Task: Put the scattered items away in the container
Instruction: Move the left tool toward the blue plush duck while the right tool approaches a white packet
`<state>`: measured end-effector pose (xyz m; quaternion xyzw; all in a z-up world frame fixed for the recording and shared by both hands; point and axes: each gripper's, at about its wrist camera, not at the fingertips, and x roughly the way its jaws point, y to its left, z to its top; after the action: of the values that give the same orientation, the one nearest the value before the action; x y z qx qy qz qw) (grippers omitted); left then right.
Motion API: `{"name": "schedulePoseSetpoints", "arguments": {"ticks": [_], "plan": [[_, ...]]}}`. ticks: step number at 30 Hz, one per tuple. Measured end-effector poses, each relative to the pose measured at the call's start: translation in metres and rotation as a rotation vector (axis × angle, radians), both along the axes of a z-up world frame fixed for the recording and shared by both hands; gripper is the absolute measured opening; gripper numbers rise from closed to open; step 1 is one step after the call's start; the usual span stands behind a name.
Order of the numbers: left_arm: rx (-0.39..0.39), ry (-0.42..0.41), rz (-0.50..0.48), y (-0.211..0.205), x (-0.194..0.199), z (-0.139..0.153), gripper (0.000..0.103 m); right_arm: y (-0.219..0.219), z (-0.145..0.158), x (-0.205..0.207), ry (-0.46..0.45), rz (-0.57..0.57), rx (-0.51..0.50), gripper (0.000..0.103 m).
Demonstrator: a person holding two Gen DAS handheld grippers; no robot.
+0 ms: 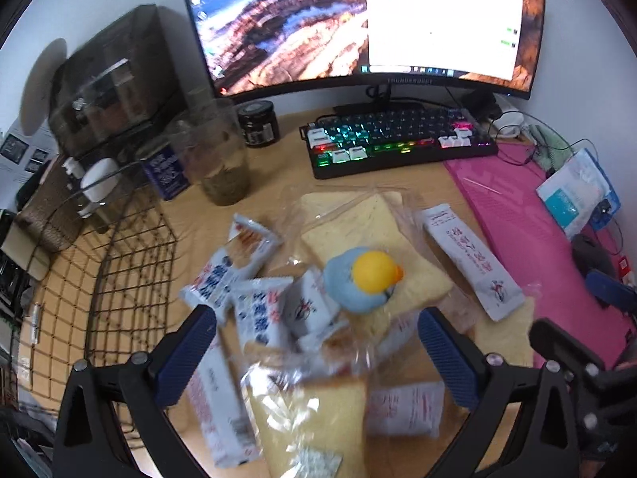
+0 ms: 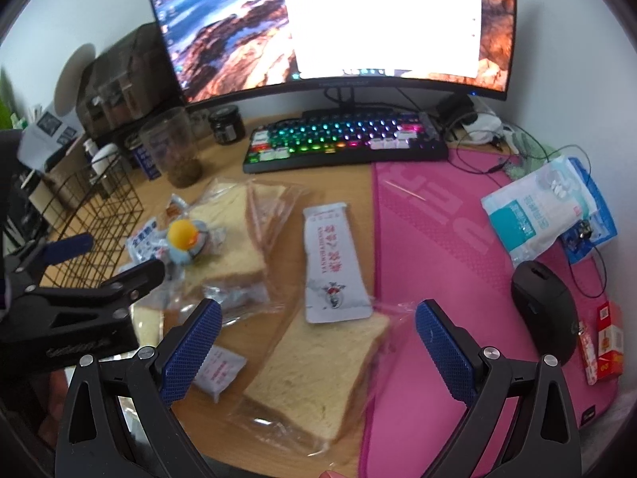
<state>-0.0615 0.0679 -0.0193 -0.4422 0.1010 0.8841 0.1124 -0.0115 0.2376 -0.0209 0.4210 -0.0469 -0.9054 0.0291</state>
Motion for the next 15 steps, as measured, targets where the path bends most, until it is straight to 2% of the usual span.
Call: {"name": "schedulePoseSetpoints", "arguments": {"ticks": [7,10,13,15], "plan": [[0.027,-0.051,-0.012,0.009,-0.026,-0.022,0.100,0.020,-0.016,-0.021,-0.018,0.000,-0.055,0.100],[0.041,-0.065,-0.024,0.011,-0.031,-0.029,0.093,0.020,-0.022,-0.029,-0.029,0.010,-0.058,0.100],[0.102,-0.095,-0.027,0.007,-0.034,-0.035,0.082,0.019,-0.026,-0.034,-0.031,0.024,-0.066,0.100],[0.192,-0.136,-0.025,-0.001,-0.038,-0.040,0.077,0.017,-0.028,-0.037,-0.028,0.033,-0.069,0.100]]}}
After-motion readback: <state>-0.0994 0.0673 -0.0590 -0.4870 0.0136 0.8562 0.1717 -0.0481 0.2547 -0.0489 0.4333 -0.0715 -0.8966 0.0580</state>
